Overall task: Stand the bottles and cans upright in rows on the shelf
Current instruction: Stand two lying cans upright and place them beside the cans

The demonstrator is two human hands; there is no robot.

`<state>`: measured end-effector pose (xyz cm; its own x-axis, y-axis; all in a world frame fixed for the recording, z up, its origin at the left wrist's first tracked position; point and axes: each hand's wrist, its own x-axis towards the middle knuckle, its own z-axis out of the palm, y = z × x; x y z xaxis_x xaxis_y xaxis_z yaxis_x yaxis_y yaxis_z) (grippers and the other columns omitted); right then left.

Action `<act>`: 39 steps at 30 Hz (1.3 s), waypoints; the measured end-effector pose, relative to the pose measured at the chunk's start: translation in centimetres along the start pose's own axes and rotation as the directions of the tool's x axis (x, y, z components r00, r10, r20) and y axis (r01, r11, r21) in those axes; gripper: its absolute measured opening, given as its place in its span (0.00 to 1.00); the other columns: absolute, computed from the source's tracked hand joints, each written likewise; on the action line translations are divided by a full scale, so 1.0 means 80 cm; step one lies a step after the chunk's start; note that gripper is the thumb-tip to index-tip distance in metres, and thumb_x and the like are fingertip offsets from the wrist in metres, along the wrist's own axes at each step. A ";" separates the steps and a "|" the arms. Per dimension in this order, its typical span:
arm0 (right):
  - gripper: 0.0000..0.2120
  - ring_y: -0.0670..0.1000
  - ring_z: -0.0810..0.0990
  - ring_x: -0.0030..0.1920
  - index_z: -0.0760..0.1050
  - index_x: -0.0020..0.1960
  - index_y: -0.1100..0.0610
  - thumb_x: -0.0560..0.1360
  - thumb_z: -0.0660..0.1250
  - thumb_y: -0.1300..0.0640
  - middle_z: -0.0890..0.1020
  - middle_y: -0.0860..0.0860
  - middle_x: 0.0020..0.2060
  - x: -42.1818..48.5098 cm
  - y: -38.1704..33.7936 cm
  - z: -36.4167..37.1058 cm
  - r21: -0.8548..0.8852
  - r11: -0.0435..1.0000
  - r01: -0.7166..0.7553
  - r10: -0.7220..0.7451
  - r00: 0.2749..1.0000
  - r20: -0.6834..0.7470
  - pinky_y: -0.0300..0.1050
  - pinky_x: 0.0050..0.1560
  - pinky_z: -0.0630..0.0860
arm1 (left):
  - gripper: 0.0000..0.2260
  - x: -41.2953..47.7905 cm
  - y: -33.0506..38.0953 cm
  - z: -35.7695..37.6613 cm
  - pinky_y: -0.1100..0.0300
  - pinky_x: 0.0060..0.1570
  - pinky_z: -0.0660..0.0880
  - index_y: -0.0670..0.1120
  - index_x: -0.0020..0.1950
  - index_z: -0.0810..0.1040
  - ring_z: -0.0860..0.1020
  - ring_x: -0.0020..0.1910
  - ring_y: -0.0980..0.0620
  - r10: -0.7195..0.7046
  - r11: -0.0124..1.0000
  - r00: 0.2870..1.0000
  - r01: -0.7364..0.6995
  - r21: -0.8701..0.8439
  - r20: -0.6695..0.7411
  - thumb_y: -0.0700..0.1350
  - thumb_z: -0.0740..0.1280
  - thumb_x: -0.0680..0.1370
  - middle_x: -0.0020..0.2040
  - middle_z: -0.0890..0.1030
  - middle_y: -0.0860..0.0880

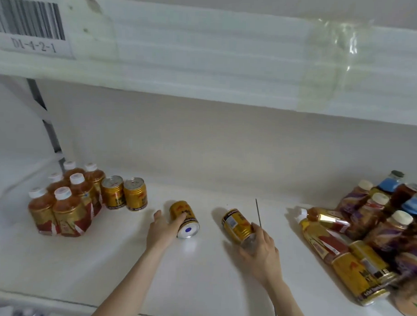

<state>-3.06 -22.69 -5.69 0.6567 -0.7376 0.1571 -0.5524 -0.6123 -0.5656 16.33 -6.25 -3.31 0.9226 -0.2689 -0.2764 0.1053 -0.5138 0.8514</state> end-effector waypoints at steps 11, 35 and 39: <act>0.30 0.52 0.80 0.49 0.67 0.62 0.45 0.63 0.74 0.44 0.82 0.45 0.50 0.023 0.023 0.018 0.329 0.941 -0.086 0.097 0.995 -0.019 0.50 0.49 0.77 | 0.47 0.036 0.005 0.031 0.45 0.54 0.78 0.52 0.73 0.61 0.77 0.59 0.42 -0.045 0.959 0.999 0.050 -0.278 0.025 0.56 0.78 0.59 0.66 0.73 0.44; 0.32 0.48 0.76 0.51 0.74 0.56 0.50 0.54 0.70 0.41 0.73 0.46 0.48 -0.009 0.000 -0.033 0.457 0.879 -0.134 0.160 0.987 -0.017 0.43 0.52 0.73 | 0.34 -0.037 -0.024 0.007 0.66 0.45 0.72 0.48 0.59 0.72 0.76 0.51 0.60 0.237 0.956 0.956 -0.196 -0.219 0.175 0.32 0.80 0.58 0.59 0.78 0.45; 0.26 0.36 0.79 0.46 0.72 0.55 0.46 0.62 0.78 0.57 0.79 0.45 0.50 -0.014 0.002 -0.033 0.529 0.837 -0.140 0.146 0.989 0.032 0.33 0.42 0.77 | 0.33 -0.042 -0.029 0.008 0.62 0.47 0.74 0.57 0.52 0.71 0.79 0.53 0.52 0.271 0.954 0.952 -0.246 -0.170 0.144 0.33 0.80 0.56 0.54 0.79 0.49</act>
<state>-5.24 -22.75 -3.82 0.5854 -0.8094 0.0470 -0.2833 -0.2586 -0.9235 12.71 -4.71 -4.62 0.8533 -0.5125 -0.0961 -0.0637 -0.2855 0.9563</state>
